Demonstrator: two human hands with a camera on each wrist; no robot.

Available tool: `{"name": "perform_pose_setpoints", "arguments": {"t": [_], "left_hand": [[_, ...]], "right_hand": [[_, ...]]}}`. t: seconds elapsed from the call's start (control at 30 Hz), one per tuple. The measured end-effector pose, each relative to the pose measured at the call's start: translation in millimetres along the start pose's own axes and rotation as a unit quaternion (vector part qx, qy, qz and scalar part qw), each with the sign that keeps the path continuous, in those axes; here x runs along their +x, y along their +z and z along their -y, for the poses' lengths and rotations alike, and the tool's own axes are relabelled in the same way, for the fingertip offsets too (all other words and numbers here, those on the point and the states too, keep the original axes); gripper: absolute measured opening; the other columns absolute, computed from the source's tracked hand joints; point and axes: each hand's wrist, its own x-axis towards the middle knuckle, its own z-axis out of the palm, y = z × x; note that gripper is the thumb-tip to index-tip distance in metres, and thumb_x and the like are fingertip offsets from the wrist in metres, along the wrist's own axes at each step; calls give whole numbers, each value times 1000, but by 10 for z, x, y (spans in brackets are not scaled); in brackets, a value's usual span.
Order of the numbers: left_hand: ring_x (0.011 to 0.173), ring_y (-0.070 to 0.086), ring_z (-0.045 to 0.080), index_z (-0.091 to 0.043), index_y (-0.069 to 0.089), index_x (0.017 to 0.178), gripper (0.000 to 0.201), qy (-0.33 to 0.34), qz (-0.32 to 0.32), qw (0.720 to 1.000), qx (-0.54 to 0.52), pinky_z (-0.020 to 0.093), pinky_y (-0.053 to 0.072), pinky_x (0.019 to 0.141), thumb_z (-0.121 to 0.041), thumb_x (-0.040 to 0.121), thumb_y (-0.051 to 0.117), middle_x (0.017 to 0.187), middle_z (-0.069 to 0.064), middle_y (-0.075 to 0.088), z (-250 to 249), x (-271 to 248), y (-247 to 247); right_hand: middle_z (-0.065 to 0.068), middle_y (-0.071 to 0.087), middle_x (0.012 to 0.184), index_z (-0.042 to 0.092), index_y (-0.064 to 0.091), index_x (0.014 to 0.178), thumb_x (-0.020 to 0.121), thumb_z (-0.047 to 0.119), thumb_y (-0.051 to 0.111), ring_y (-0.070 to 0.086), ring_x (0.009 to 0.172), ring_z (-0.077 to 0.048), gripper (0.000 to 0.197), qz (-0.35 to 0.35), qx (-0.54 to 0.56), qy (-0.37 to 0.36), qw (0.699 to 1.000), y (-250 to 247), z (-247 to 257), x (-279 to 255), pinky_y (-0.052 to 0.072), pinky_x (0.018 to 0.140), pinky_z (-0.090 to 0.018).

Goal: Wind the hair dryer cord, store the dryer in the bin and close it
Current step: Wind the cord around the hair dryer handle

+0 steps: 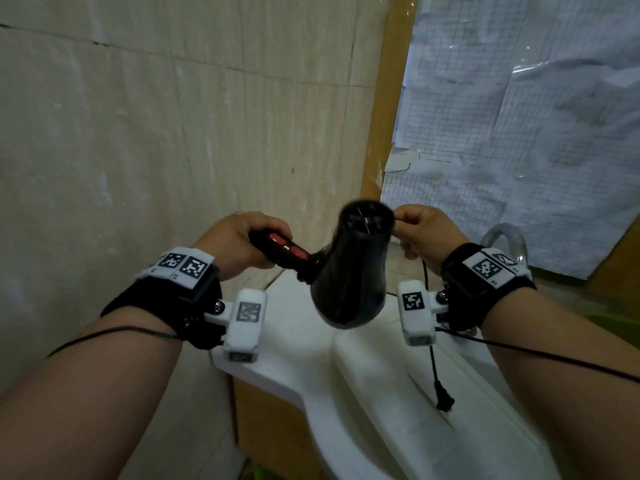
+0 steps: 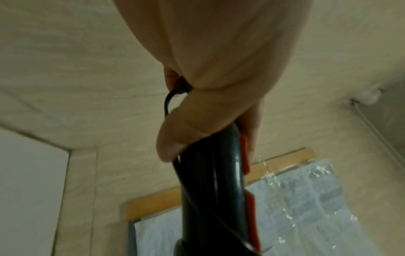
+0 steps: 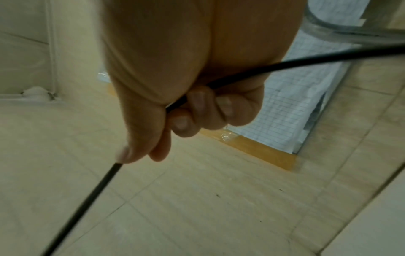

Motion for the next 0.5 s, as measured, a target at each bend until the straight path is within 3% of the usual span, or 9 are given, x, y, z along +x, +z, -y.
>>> {"name": "perform_pose_setpoints", "arguments": {"t": [0.13, 0.23, 0.3, 0.33, 0.4, 0.5], "left_hand": [[70, 66, -1, -33, 72, 73, 52, -28, -39, 971, -235, 13, 53, 67, 13, 49, 68, 69, -17, 71, 13, -1, 142], [73, 65, -6, -26, 65, 93, 55, -25, -58, 959, -278, 9, 51, 71, 17, 59, 69, 80, -14, 70, -17, 4, 243], [75, 64, -2, -19, 61, 106, 53, -35, -82, 953, -291, 7, 50, 67, 19, 69, 64, 88, -8, 64, -62, 2, 307], [74, 61, 2, -19, 61, 107, 51, -42, -95, 949, -298, 8, 50, 63, 17, 72, 62, 88, -6, 61, -94, -7, 338], [69, 56, 7, -29, 62, 96, 45, -61, -117, 942, -310, 12, 48, 58, 11, 76, 63, 83, -5, 59, -143, -15, 398], [54, 49, 12, -34, 64, 87, 38, -83, -144, 933, -320, 17, 42, 47, 3, 77, 67, 69, -1, 56, -191, 15, 453]], "right_hand": [[0, 36, 47, 12, 53, 58, 88, 13, 57, 29, 35, -8, 31, -3, -19, 25, 1000, 58, -57, -76, 25, 40, -19], [3, 43, 46, 11, 46, 57, 86, 2, 53, 35, 44, -10, 31, 14, -178, 59, 982, 136, -97, -115, 32, 38, -16], [5, 46, 38, 17, 50, 55, 77, 13, 60, 35, 46, -13, 24, 46, -187, 95, 977, 201, -130, -112, 34, 48, -21], [5, 45, 38, 19, 56, 56, 73, 24, 62, 34, 46, -15, 19, 53, -153, 112, 980, 239, -129, -117, 32, 50, -23], [4, 43, 49, 21, 62, 58, 82, 38, 54, 34, 47, -13, 30, 64, -131, 109, 983, 292, -130, -163, 29, 49, -24], [8, 45, 57, 24, 63, 66, 92, 39, 46, 40, 51, -5, 35, 84, -133, 52, 986, 357, -71, -289, 30, 51, -19]]}}
